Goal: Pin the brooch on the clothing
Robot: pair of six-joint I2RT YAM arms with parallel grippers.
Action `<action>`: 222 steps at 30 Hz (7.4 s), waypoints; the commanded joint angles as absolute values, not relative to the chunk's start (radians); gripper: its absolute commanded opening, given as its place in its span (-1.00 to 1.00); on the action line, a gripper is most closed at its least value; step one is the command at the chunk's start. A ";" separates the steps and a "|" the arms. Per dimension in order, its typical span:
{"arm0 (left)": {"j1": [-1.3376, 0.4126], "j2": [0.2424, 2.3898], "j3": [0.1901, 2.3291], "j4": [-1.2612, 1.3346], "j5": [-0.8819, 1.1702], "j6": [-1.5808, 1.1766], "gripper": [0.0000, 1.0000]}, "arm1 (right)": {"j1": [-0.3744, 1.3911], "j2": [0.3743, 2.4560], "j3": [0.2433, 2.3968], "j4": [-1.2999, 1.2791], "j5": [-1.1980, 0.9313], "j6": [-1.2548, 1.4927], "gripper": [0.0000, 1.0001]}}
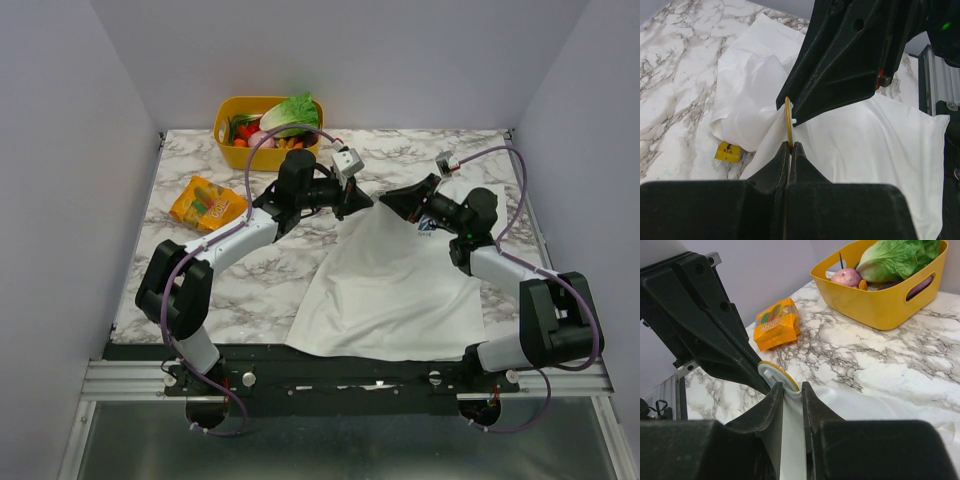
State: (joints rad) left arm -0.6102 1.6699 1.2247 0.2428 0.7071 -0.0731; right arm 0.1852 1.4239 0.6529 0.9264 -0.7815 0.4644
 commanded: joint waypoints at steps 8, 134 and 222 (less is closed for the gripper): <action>-0.632 1.623 1.198 0.264 0.664 -0.103 -1.00 | 0.189 1.390 0.629 0.997 -0.721 0.463 -0.05; -0.609 1.005 1.293 -0.646 -0.126 -0.568 -1.00 | 0.500 0.655 1.161 -0.766 0.042 0.528 -0.99; -1.025 0.742 0.557 -0.581 -0.294 -1.081 -1.00 | 0.107 0.396 0.721 -1.193 -0.157 0.562 -0.99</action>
